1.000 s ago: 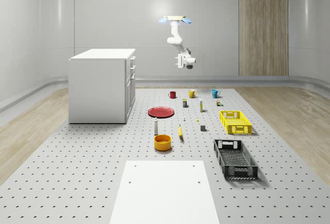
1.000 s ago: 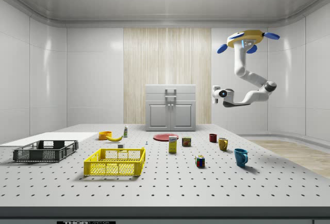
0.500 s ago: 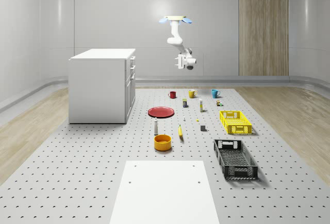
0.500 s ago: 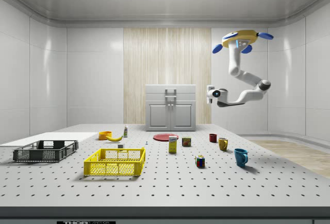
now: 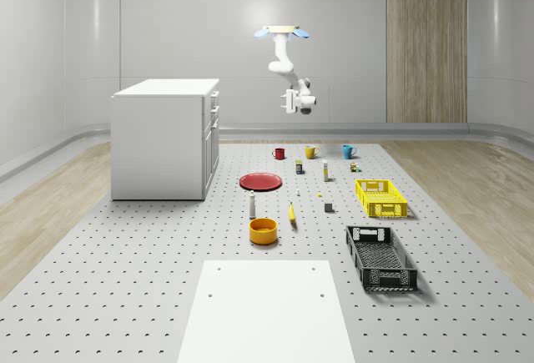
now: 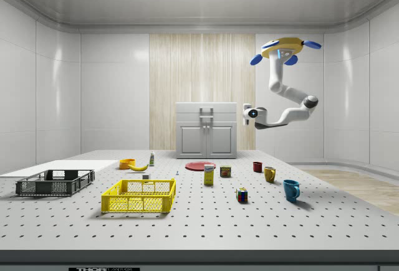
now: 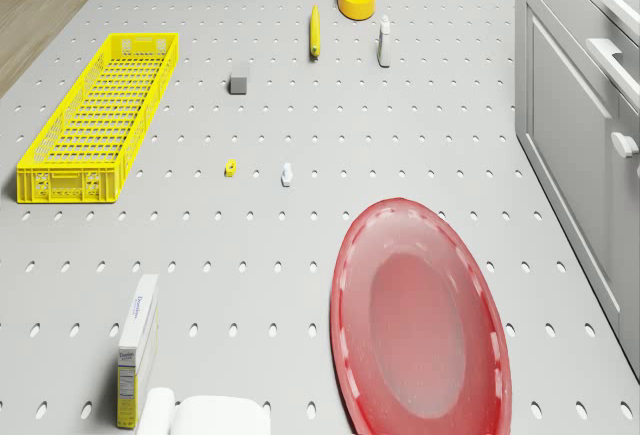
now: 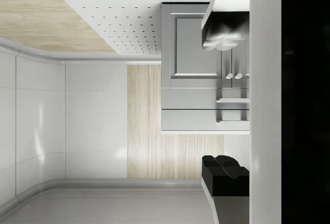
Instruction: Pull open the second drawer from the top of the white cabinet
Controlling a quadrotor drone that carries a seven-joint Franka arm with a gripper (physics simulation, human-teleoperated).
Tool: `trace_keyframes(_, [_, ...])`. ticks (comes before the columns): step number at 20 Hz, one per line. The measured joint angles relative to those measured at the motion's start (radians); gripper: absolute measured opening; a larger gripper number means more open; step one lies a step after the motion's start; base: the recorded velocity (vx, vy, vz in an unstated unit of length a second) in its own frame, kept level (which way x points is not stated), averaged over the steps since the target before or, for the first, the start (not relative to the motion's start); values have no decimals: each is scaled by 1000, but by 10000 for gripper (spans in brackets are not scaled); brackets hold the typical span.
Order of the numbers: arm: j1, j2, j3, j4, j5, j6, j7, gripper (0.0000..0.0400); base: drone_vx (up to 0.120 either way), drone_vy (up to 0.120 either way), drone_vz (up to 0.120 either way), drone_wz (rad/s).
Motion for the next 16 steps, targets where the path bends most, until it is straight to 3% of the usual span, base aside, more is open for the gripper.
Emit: trace_keyframes(16, [42,-44,-14,-6,-35,39,29,300,120,-120,0,0])
